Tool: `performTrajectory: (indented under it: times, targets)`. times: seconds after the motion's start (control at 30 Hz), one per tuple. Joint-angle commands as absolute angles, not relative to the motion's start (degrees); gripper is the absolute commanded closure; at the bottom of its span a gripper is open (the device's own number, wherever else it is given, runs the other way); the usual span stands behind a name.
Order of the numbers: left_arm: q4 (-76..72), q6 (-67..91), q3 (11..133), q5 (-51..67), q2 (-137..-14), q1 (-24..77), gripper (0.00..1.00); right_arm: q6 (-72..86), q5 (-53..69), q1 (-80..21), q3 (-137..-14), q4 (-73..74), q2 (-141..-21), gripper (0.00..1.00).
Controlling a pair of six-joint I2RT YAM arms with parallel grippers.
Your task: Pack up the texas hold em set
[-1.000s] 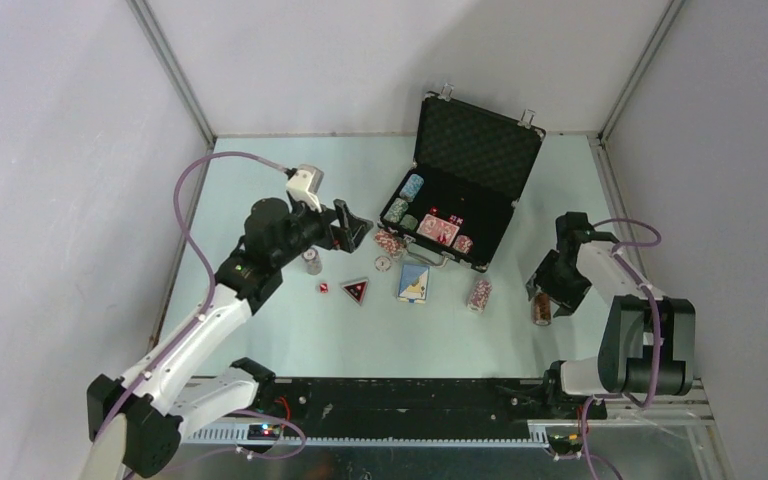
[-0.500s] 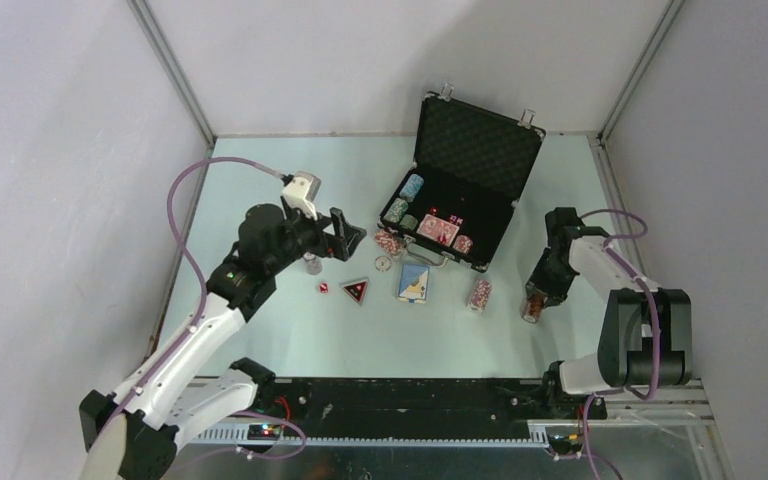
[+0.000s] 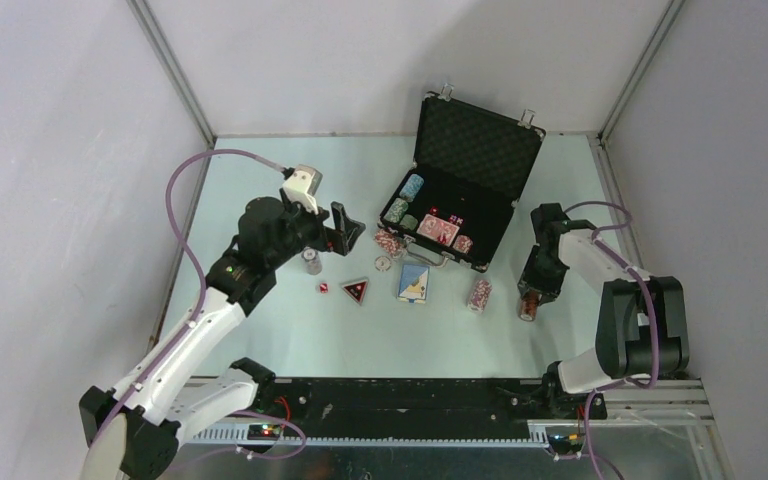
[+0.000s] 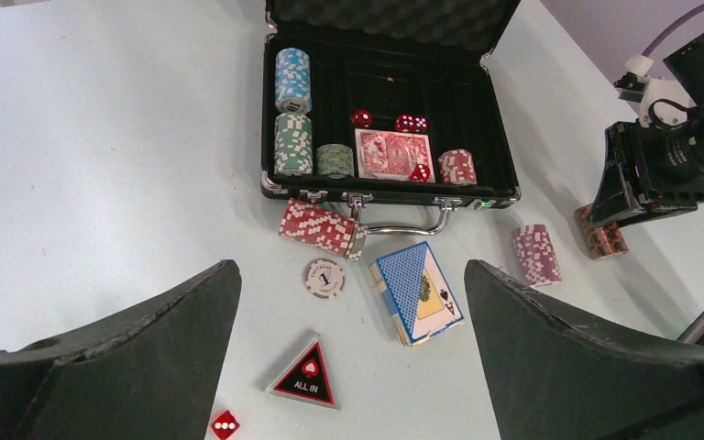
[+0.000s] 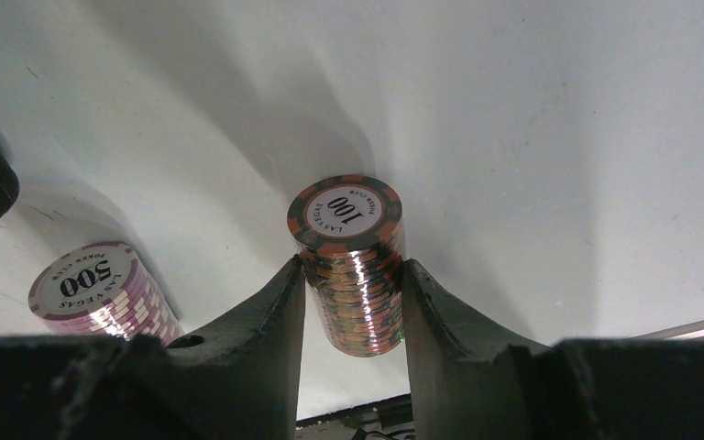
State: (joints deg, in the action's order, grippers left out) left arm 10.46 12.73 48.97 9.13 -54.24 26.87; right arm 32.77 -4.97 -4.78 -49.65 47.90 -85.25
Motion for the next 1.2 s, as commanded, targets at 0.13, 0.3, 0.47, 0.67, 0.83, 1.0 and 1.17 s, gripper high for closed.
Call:
performTrajectory:
  times: [0.13,0.3,0.47,0.67,0.83,1.0,1.17]
  targets:
    - [8.9,10.6,49.9,7.9,-54.0,27.2,0.00,31.0,-1.2,-5.9,-51.8,45.7,-84.7,0.67]
    - [8.6,9.9,49.8,7.3,-54.3,27.2,0.00,30.3,0.6,-6.6,-51.3,44.2,-86.5,0.31]
    - [8.6,8.8,49.9,7.3,-54.7,27.2,0.00,30.9,1.8,-6.7,-50.4,42.8,-89.1,0.46]
    - [9.0,7.6,49.7,6.4,-54.3,27.2,0.00,31.0,1.4,-7.5,-50.2,42.3,-88.9,0.59]
    - [9.3,6.8,49.8,5.8,-54.1,27.2,0.00,31.1,2.6,-7.1,-51.1,42.1,-88.1,0.62]
    - [9.8,6.4,49.9,5.2,-54.0,27.2,0.00,30.2,3.8,-6.8,-55.3,42.4,-84.0,0.63]
    - [9.5,6.2,50.7,5.4,-55.1,27.2,0.00,29.4,6.7,-6.9,-61.1,39.9,-81.8,0.63]
